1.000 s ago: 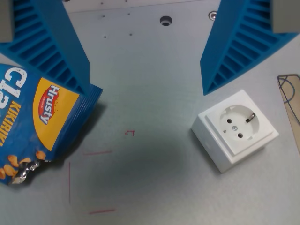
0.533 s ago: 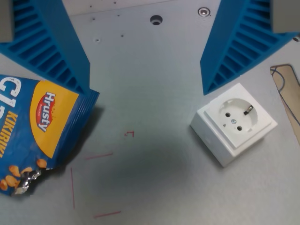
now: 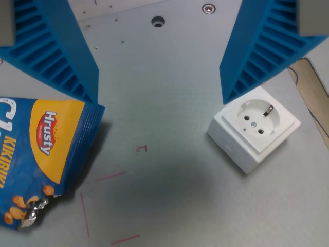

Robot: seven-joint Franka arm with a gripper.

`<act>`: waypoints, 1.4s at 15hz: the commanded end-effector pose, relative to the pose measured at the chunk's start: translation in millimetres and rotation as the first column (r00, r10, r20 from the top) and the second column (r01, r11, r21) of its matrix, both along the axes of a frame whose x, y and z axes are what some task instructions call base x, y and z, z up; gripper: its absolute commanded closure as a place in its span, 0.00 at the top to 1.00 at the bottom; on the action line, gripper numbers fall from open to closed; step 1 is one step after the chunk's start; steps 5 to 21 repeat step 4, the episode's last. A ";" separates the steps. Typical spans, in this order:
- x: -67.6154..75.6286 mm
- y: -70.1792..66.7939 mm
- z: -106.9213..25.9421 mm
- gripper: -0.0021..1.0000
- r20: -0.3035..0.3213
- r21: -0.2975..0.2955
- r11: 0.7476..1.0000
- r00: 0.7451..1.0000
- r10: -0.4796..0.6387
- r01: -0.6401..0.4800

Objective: Rotate around base negative z

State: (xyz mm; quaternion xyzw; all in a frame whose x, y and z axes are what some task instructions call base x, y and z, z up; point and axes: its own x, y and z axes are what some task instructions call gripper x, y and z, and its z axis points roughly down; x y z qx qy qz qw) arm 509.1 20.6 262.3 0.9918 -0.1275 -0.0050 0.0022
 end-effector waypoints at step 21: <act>0.1 -0.1 1.5 1.00 0.002 0.003 0.978 0.978 -0.209 0.209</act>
